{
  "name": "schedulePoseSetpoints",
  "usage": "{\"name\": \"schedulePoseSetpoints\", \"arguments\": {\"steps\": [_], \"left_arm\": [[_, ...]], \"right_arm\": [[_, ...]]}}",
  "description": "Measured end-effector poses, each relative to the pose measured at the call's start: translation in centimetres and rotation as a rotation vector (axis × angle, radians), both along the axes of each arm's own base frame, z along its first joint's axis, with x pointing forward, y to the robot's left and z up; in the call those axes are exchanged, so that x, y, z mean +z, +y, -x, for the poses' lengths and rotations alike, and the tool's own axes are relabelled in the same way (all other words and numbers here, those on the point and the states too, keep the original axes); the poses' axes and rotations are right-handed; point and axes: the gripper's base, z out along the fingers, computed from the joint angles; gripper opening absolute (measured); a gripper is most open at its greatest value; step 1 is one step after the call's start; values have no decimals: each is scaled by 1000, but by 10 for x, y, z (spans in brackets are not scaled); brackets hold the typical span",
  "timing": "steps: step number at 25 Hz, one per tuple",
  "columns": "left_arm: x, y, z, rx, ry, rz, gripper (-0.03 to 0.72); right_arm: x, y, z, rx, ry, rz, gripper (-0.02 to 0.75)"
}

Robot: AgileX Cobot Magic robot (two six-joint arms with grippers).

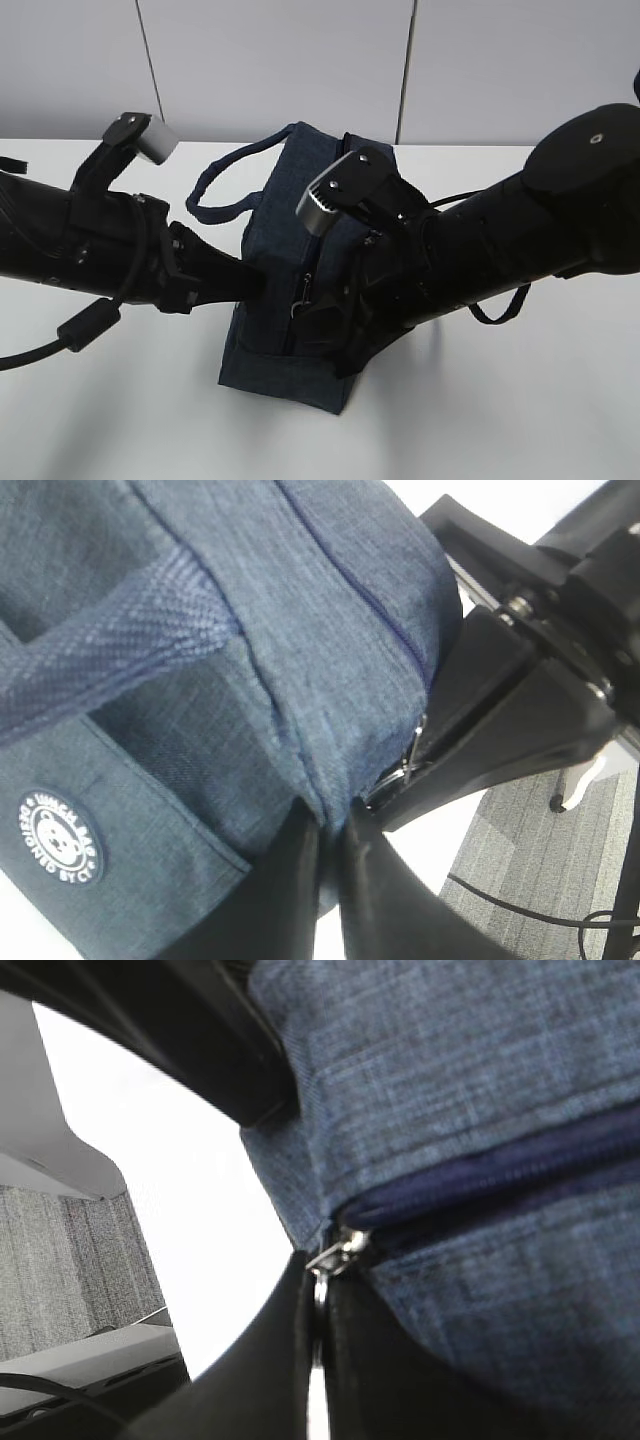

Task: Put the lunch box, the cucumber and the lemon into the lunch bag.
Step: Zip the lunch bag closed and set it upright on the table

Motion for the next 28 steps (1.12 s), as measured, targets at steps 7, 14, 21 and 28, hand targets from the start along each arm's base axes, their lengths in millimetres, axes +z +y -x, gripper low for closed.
{"name": "schedulePoseSetpoints", "arguments": {"steps": [7, 14, 21, 28], "left_arm": [[0, 0, 0, 2, -1, -2, -6], [0, 1, -1, 9, -4, -6, -6], [0, 1, -1, 11, -5, -8, -6], [-1, 1, -1, 13, -7, -11, -6]], "right_arm": [[0, 0, 1, -21, 41, -15, 0], [20, -2, 10, -18, 46, -64, 0], [33, -4, 15, -28, 32, -88, 0], [43, -7, 15, -73, 3, -108, 0]]}}
